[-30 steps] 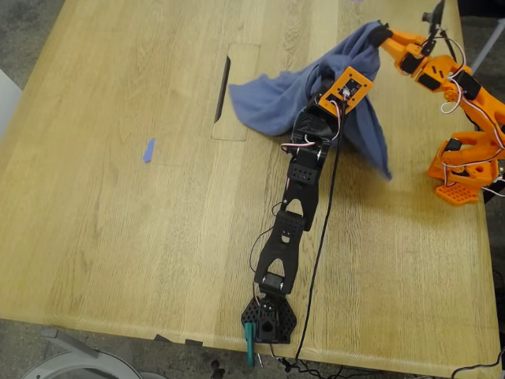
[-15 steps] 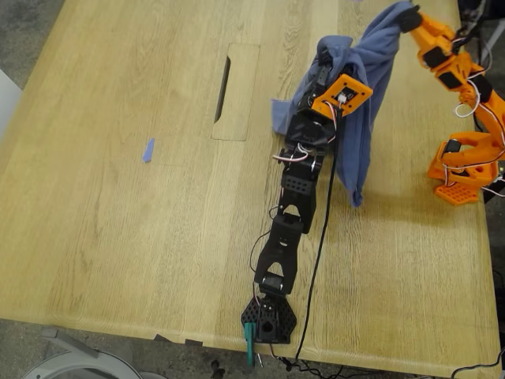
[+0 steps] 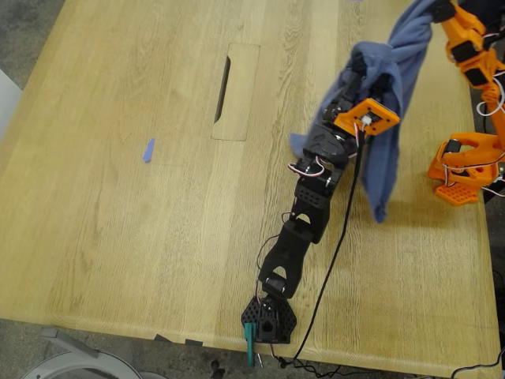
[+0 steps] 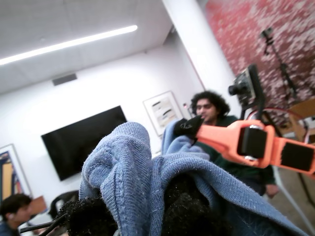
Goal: Fold a T-shirt
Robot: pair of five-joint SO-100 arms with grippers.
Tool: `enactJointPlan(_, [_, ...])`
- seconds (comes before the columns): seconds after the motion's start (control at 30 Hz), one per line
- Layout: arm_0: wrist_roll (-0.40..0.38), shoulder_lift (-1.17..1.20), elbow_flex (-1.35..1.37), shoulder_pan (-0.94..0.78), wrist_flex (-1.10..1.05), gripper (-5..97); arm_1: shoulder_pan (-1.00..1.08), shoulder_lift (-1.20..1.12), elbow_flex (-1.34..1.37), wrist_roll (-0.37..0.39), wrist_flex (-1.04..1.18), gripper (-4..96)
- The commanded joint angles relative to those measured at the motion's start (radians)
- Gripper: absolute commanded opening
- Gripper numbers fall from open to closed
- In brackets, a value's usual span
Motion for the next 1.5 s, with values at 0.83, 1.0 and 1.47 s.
enactJointPlan(0.83, [0.021, 0.376, -0.034, 0.051, 0.048, 0, 0.054, 0.009, -0.255, 0.028, 0.186, 0.0])
enactJointPlan(1.0, [0.026, 0.414, 0.025, 0.040, 0.003, 0, 0.087, 0.006, -0.268, 0.044, 0.150, 0.0])
enactJointPlan(1.47, [0.017, 0.612, 0.275, 0.009, -0.086, 0, 0.144, -0.086, -0.408, 0.071, 0.107, 0.0])
